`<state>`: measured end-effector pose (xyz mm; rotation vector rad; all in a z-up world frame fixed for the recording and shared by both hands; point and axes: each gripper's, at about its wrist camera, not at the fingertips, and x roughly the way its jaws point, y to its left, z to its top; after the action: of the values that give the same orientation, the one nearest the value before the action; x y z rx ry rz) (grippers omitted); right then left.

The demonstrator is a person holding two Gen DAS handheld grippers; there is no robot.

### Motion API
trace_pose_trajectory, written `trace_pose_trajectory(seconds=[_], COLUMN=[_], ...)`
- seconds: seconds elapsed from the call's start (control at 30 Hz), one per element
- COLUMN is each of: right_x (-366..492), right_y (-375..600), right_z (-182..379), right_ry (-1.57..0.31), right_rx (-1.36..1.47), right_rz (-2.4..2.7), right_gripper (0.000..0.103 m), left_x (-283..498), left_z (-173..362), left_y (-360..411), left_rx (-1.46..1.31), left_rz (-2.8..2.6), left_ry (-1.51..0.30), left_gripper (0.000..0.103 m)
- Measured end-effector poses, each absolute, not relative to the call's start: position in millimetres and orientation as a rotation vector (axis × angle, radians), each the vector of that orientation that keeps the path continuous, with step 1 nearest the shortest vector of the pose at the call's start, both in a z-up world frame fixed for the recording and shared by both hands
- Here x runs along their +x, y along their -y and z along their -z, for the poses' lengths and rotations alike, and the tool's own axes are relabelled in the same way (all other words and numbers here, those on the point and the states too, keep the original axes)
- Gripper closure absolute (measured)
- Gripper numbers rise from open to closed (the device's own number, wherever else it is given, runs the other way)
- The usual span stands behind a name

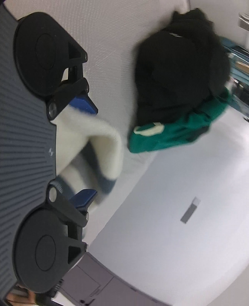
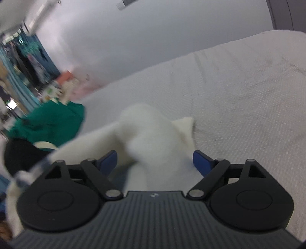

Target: Fold large clothes

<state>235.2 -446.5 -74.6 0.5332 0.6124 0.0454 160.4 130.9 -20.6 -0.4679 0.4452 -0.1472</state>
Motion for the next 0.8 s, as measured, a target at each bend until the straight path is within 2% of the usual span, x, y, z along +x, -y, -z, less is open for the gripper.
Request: trace_pose_trajectory(seconds=[0.17,0.33,0.53,0.67,0.8], right_x=[198.8,175.7,175.9,180.7,193.1], right_y=[444.0,438.7,428.3,426.2,427.5], right_z=[61.5,74.4,98.6,105.0,112.3], right_ry=[-0.626,-0.65,-0.733,-0.732,-0.719], right_rx=[0.607,0.733,0.842,0.879,0.88], right_rz=[-0.053,-0.111,-0.148,-0.158,-0.121], right_gripper=[0.01,0.01,0.011,0.019,0.02], left_x=[115.9,81.3,68.9,75.2,84.3], left_z=[2.4,-10.0,9.8,26.1,42.3], left_y=[-98.9,-67.6,-20.7,12.3,30.6], left_rx=[-0.373,-0.3,-0.288,-0.213,-0.175], left_rz=[0.167,0.211,0.335,0.377,0.398], left_ry=[-0.415,-0.363,-0.433,-0.465,-0.508], left_gripper=[0.016,0.016,0.017,0.016,0.016])
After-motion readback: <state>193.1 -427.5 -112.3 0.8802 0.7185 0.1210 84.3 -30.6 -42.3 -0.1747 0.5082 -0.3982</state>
